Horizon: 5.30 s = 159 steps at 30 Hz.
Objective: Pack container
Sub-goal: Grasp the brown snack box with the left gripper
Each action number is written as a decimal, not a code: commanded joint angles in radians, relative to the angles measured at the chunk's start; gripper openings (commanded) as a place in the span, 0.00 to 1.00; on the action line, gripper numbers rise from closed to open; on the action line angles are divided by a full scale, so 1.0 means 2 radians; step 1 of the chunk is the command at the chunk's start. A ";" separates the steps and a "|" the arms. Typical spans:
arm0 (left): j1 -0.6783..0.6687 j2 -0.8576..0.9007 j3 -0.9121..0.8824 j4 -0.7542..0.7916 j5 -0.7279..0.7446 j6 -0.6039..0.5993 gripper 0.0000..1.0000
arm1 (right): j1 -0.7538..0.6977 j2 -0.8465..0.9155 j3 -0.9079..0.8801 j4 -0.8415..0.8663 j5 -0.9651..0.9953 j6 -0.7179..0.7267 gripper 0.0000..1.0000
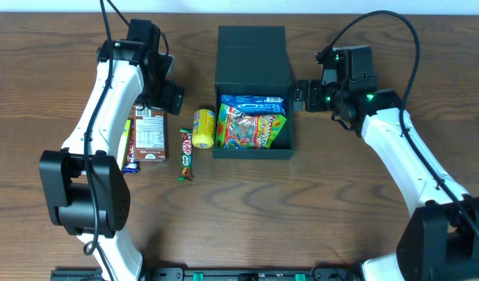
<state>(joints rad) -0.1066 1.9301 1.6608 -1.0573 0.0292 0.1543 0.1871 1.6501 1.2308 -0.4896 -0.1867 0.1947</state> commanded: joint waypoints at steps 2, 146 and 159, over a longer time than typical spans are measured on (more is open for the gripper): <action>0.001 -0.013 -0.035 0.009 -0.047 -0.040 0.95 | -0.003 -0.004 0.006 -0.001 0.002 -0.008 0.99; -0.034 0.023 -0.213 0.153 -0.145 -0.203 0.87 | -0.003 -0.004 0.006 -0.001 0.002 -0.039 0.99; -0.034 0.022 -0.195 0.144 -0.145 -0.203 0.69 | -0.003 -0.004 0.006 0.000 0.002 -0.040 0.99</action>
<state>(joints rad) -0.1802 1.9564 1.2568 -0.7589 -0.2619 -0.2420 0.1871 1.6501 1.2308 -0.4896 -0.1864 0.1287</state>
